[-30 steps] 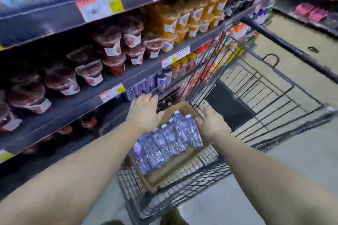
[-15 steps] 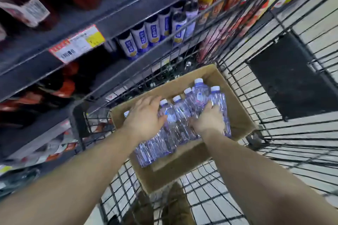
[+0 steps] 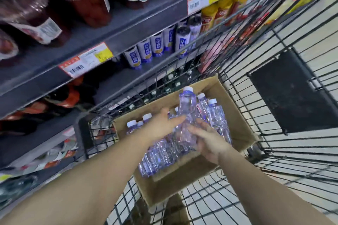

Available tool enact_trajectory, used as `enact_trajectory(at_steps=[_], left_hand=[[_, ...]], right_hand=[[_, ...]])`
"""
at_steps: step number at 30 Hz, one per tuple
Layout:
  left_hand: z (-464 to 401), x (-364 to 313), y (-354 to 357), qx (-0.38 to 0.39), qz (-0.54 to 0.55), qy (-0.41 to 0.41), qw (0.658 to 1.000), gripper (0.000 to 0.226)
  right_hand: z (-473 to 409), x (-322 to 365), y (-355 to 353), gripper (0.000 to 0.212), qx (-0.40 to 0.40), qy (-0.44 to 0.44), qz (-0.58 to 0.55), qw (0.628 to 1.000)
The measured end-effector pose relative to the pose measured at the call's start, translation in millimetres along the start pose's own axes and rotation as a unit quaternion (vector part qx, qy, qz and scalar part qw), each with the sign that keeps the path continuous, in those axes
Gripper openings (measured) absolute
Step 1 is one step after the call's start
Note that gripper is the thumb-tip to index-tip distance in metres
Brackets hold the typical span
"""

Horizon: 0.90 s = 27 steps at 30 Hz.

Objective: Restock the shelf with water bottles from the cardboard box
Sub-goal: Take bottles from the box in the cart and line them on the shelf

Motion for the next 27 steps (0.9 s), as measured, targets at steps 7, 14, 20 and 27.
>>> enact_trajectory(at_steps=[7, 14, 20, 27], left_hand=[[10, 11, 20, 0.130, 0.300, -0.068, 0.943, 0.044], [-3, 34, 20, 0.064, 0.235, -0.038, 0.969, 0.087], [-4, 45, 12, 0.046, 0.198, -0.036, 0.979, 0.142], [27, 27, 4, -0.008, 0.213, -0.022, 0.977, 0.115]], right_hand=[[15, 30, 7, 0.030, -0.011, -0.032, 0.191, 0.981], [7, 31, -107, 0.083, -0.376, 0.044, 0.528, 0.760], [-9, 21, -118, 0.076, -0.338, 0.069, 0.568, 0.747], [3, 12, -75, 0.050, -0.150, 0.002, 0.331, 0.932]])
Point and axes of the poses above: each hand's wrist, its own z-axis away from the middle knuckle, its own y-axis out of the palm, x = y × z, the point moved 7 cm from there along -z, towards the middle knuckle, and after that the axes turned 9 degrees about z, right-handed, at the moved point
